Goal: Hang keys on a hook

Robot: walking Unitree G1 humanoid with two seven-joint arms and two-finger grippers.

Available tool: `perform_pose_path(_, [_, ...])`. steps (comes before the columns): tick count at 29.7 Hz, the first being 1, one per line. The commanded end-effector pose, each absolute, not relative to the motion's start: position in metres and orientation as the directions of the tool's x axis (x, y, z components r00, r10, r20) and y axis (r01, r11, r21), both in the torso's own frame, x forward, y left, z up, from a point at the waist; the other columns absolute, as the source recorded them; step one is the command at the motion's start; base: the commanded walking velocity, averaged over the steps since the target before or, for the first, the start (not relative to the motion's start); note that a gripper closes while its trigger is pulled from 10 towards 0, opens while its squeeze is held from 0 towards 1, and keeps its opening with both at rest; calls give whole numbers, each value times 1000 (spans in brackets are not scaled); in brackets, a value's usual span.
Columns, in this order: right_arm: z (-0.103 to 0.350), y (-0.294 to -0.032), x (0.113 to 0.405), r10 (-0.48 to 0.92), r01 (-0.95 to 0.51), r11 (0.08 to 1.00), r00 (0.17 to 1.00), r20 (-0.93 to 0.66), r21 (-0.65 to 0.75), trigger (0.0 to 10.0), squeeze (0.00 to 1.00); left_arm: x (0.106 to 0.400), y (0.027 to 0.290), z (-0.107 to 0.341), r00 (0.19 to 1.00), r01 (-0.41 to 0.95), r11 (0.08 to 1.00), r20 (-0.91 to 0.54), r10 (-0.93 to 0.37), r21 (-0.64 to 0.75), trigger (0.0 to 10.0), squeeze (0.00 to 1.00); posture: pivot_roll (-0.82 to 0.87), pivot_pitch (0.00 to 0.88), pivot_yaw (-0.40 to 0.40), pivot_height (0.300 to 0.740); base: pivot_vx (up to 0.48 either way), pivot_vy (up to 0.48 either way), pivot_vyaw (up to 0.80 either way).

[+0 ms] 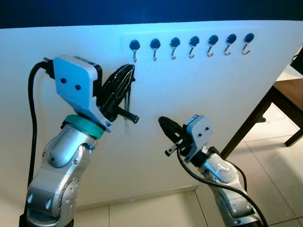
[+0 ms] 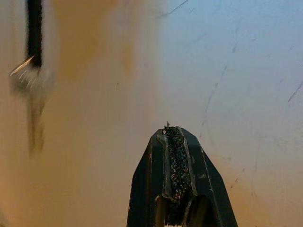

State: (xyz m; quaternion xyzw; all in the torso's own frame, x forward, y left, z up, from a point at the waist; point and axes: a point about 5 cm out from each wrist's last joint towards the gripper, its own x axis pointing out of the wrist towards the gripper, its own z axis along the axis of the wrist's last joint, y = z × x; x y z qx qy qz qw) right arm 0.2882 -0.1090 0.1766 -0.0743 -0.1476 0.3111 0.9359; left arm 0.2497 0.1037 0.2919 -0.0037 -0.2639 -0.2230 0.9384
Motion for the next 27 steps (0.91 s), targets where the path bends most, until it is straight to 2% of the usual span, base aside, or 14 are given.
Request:
perform_pose_path(1, [183,-107,291,593,-550,805,765,252,-223,10000,0,251,91,304,717,442,885,534,-447,147,10000,0,-118,0,41,740,0,0,0])
perform_pose_path(19, [197,-110,295,548,-501,837,780,304,-222,10000,0,269,91,320,738,370,918,556,-382,141,10000,0,-125,13,49,740,0,0,0])
perform_pose_path(27, [199,-107,296,546,-501,838,777,314,-217,10000,0,286,79,332,747,330,937,575,-334,116,10000,0,-120,21,51,740,0,0,0])
